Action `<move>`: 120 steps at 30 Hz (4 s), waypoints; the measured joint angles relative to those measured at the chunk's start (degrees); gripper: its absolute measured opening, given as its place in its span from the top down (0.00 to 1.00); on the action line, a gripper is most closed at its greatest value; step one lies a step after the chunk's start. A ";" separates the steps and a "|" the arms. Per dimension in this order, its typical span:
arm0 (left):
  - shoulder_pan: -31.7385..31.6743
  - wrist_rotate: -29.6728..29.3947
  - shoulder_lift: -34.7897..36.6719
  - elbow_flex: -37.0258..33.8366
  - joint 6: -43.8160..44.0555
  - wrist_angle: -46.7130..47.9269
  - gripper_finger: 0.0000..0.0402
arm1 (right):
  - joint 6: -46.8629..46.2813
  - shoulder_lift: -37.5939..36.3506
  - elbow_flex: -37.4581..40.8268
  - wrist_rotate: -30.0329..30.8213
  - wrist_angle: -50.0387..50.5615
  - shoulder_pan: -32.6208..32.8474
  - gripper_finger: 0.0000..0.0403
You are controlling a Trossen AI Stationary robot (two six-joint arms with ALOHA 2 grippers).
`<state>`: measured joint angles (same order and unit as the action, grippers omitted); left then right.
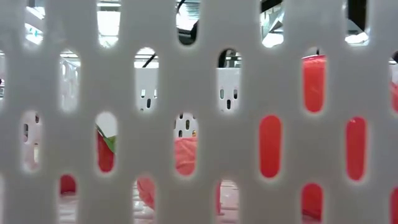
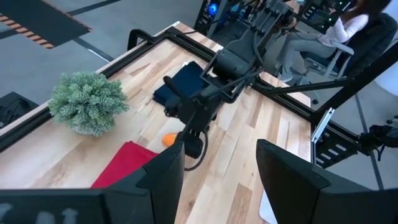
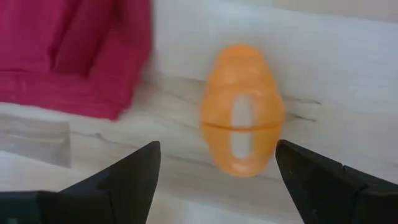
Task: Pick and placing Produce into tupperware
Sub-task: Put the croissant into the white bin, then put the top blueberry into the white bin
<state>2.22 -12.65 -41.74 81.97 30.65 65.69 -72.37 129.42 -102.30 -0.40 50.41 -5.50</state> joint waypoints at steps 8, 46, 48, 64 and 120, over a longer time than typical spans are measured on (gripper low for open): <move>0.00 0.00 0.00 0.00 0.26 0.00 0.53 | 0.92 0.30 0.15 0.34 0.29 -0.55 0.16; 0.02 0.86 0.02 0.00 0.13 0.43 0.53 | 3.82 1.80 -16.77 -1.52 11.92 4.52 0.45; 0.02 0.86 0.02 0.00 0.13 0.50 0.53 | 3.48 1.71 -19.79 -2.08 14.21 6.48 0.45; 0.01 1.99 0.02 0.00 -1.55 1.12 0.53 | -19.05 1.81 -29.77 -1.03 19.16 27.22 0.42; -0.01 10.63 -0.18 0.00 -6.44 -0.54 0.53 | 47.65 -15.64 -27.54 2.54 -19.30 7.84 0.07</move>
<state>2.22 -2.02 -41.91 81.97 24.22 65.14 -24.72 113.77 -129.84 2.14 31.11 2.34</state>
